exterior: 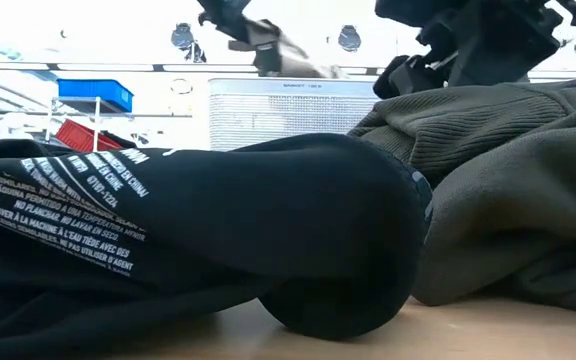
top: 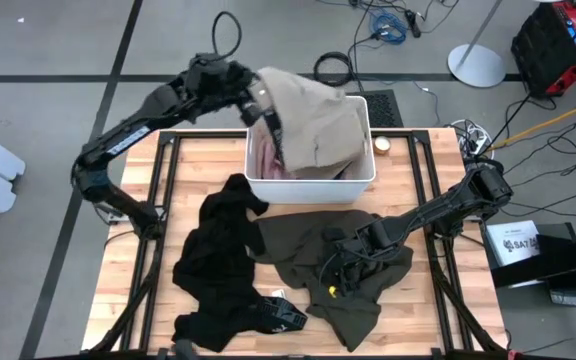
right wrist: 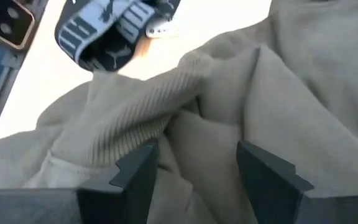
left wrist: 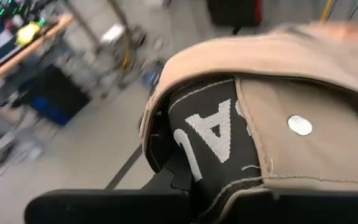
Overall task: Sort clothes
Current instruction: Put the brown shorts into the white bin
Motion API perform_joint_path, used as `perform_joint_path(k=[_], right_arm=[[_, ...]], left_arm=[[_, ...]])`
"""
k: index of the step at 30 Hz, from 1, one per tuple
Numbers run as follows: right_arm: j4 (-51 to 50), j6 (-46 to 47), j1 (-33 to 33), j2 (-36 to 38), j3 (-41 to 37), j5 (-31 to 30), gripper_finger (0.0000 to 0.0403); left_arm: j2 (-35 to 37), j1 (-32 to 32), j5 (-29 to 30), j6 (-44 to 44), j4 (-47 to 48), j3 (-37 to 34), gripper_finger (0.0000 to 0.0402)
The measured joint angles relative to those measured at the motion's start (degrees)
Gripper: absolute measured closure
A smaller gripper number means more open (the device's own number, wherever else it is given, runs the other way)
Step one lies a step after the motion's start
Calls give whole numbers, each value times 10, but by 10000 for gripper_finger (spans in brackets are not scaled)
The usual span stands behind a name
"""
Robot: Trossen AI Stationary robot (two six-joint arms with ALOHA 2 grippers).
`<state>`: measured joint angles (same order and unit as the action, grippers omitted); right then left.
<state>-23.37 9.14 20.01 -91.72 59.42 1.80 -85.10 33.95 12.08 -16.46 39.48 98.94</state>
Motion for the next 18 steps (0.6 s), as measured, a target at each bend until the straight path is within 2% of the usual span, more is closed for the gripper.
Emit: perform_joint_path(k=[4, 9, 13, 18], right_arm=[[18, 0, 0, 0, 0, 0, 195], [35, -12, 0, 0, 0, 0, 195], [51, -28, -4, 0, 0, 0, 195], [51, -38, -6, 0, 0, 0, 195]], left_arm=[[22, 1, 31, -5, 61, 0, 384], [18, 0, 12, -9, 25, 0, 384], [-32, -8, -31, -5, -18, 0, 384], [-126, -26, -39, -7, -36, 0, 384]])
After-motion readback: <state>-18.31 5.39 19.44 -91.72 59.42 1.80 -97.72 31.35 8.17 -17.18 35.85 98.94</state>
